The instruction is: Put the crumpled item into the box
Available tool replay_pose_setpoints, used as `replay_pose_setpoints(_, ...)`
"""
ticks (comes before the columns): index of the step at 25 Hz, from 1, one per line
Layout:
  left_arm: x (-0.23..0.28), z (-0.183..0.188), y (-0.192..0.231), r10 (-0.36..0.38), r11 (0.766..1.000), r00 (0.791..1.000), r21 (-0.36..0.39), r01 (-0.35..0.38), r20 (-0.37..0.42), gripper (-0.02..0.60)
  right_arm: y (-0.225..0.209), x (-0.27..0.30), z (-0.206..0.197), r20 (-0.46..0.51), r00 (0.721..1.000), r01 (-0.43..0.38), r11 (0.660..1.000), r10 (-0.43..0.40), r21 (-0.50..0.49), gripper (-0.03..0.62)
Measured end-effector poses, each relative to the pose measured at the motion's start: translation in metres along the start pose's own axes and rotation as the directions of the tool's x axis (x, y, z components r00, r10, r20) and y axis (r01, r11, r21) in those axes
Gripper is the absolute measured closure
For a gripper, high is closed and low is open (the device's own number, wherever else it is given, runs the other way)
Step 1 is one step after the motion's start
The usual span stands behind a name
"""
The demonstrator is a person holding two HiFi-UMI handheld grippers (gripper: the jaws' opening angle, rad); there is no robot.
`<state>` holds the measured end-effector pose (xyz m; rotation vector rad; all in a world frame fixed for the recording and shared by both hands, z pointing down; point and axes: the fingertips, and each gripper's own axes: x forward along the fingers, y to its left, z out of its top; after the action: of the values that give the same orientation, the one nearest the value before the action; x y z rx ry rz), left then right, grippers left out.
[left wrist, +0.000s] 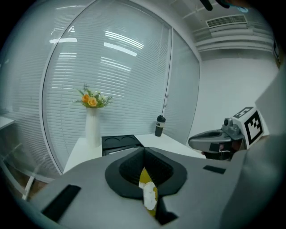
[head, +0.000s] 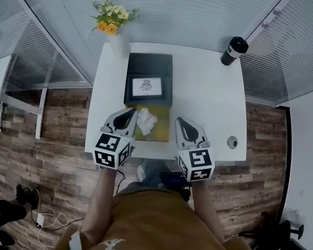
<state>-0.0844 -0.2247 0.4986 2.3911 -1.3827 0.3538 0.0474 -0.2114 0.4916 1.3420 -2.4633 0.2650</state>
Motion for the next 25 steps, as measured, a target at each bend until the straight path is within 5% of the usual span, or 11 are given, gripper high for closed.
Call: replay_pose_setpoints(25, -0.052, 0.037, -0.016, 0.0, 1.0, 0.988, -0.018, 0.003, 0.155, 0.558, 0.021, -0.04, 0.035, 0.118, 0.993, 0.005, 0.998, 0.002, -0.057, 0.583)
